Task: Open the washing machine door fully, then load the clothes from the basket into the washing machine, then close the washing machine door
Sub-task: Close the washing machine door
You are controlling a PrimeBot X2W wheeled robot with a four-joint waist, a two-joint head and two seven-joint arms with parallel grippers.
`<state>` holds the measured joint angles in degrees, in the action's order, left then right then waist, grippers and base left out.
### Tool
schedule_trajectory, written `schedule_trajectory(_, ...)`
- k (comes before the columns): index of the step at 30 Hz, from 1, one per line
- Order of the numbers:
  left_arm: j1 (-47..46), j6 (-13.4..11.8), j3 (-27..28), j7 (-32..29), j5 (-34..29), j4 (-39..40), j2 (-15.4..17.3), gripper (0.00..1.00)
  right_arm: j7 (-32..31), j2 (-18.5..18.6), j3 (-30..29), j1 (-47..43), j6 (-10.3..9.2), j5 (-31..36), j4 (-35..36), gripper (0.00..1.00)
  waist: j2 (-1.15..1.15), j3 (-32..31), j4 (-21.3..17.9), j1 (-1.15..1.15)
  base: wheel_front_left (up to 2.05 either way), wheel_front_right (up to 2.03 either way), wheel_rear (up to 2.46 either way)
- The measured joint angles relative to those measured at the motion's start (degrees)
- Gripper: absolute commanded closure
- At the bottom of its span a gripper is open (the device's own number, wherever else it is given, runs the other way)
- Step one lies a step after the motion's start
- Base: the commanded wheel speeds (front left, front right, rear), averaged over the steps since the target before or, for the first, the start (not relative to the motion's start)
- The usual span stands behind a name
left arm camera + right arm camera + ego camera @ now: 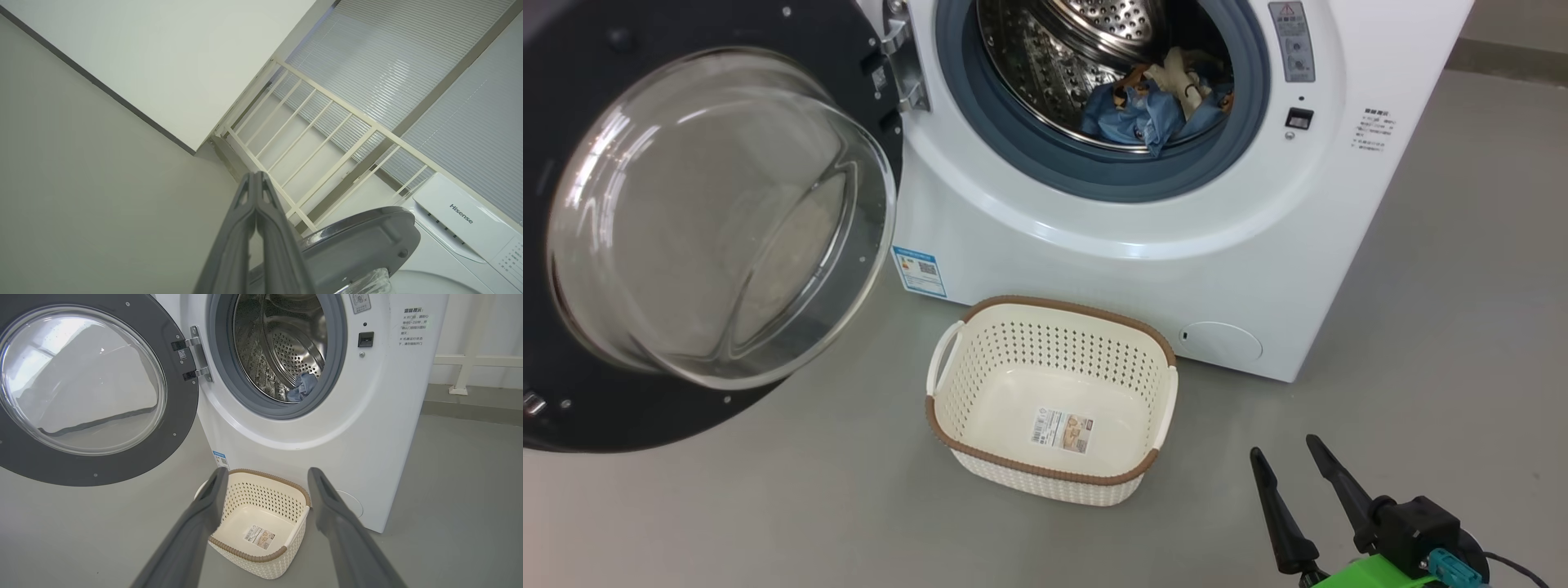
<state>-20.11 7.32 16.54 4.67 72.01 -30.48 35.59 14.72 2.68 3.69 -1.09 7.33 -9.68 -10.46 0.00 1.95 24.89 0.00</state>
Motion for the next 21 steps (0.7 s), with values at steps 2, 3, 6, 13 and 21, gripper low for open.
schedule_trajectory(2, -1.48, 0.00, 0.27, -3.22, 3.93, -3.24, 1.09, 1.00, 0.00, 0.01, 0.21, 0.28, 0.00, 0.02, -0.04, 0.00, 0.00, 0.43, -0.41, 0.00, 0.00, 0.00, 0.00)
schedule_trajectory(3, -2.18, 0.00, 0.57, -4.87, 5.94, -5.11, 1.52, 1.00, 0.00, 0.01, 0.33, 0.47, 0.00, 0.08, -0.01, 0.00, 0.00, 0.66, -0.62, 0.00, 0.00, 0.00, 0.00)
schedule_trajectory(6, -4.08, 0.00, 1.63, -8.61, 10.07, -10.18, 2.48, 1.00, 0.00, 0.02, 0.77, 1.19, 0.00, 0.27, -0.01, 0.00, 0.00, 1.38, -1.27, 0.00, 0.00, 0.00, 0.00)
schedule_trajectory(13, -9.82, 0.00, 3.96, -14.83, 16.49, -17.64, 3.48, 1.00, 0.00, 0.07, 1.07, 2.40, 0.00, 1.27, -0.02, 0.00, 0.00, 3.37, -2.78, 0.00, 0.00, 0.00, 0.00)
schedule_trajectory(21, -11.94, 0.00, 6.33, -18.73, 19.98, -22.16, 3.74, 1.00, 0.00, 0.10, 1.41, 3.39, 0.00, 2.18, 0.08, 0.00, 0.00, 5.74, -4.83, 0.00, 0.00, 0.00, 0.00)
